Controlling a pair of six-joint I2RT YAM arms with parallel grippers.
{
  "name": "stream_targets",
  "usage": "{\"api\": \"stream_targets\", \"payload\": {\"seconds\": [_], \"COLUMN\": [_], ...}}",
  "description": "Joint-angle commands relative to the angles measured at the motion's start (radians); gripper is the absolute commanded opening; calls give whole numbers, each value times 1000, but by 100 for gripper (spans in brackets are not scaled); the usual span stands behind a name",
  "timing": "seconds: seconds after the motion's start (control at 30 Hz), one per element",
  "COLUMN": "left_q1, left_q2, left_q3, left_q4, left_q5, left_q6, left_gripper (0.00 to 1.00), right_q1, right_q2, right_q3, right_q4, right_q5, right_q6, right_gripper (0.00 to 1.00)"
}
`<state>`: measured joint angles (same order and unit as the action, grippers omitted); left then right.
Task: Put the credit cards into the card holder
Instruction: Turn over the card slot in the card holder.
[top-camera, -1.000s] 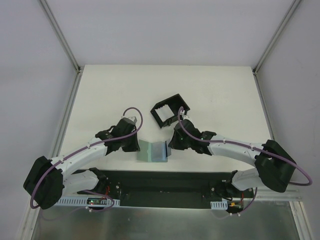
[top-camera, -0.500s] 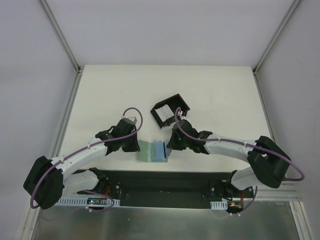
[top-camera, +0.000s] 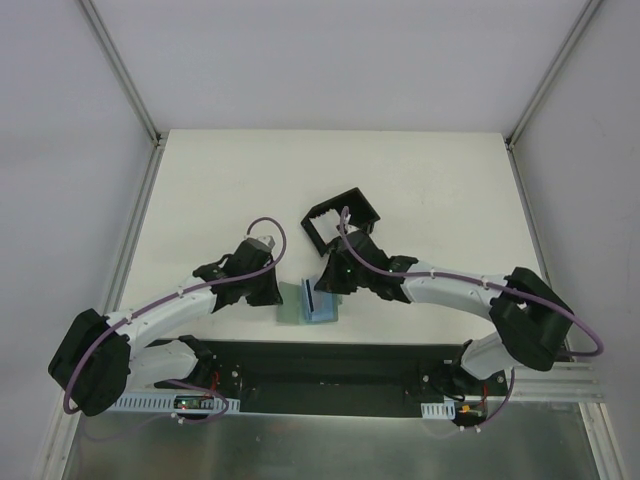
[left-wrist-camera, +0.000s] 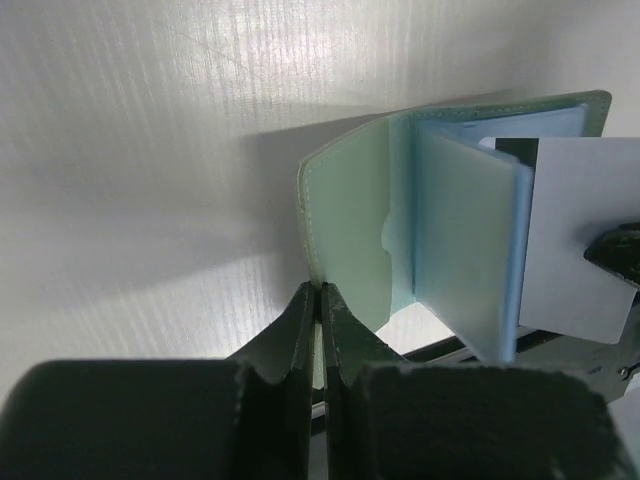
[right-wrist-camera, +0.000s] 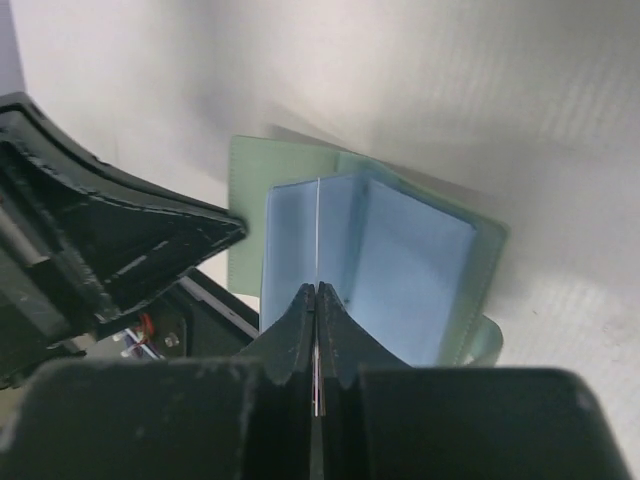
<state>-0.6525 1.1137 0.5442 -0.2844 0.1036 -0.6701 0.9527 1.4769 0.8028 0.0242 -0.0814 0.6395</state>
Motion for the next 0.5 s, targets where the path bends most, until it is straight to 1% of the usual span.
{"api": "stream_targets", "payload": {"seconds": [0.0,0.07,0.23,0.47], "left_q1": [8,8,8,8], "left_q2": [8,8,18,25], "left_q3": [-18,-26,-46,-119], "left_q4": [27,43,76,151], "left_q5": [11,11,10,-13], "left_q6": [-25,-31,-43,-92], "left_gripper": [0,0,0,0], "right_q1": [4,6,14,-8], "right_q2": [32,63,108,37], "right_q3": [52,71,70,12], "right_q4": [95,103,105,92], "right_q5": [-82,-116,-106,-28], "right_q6": [-1,0,17,11], "right_gripper": [0,0,1,0]}}
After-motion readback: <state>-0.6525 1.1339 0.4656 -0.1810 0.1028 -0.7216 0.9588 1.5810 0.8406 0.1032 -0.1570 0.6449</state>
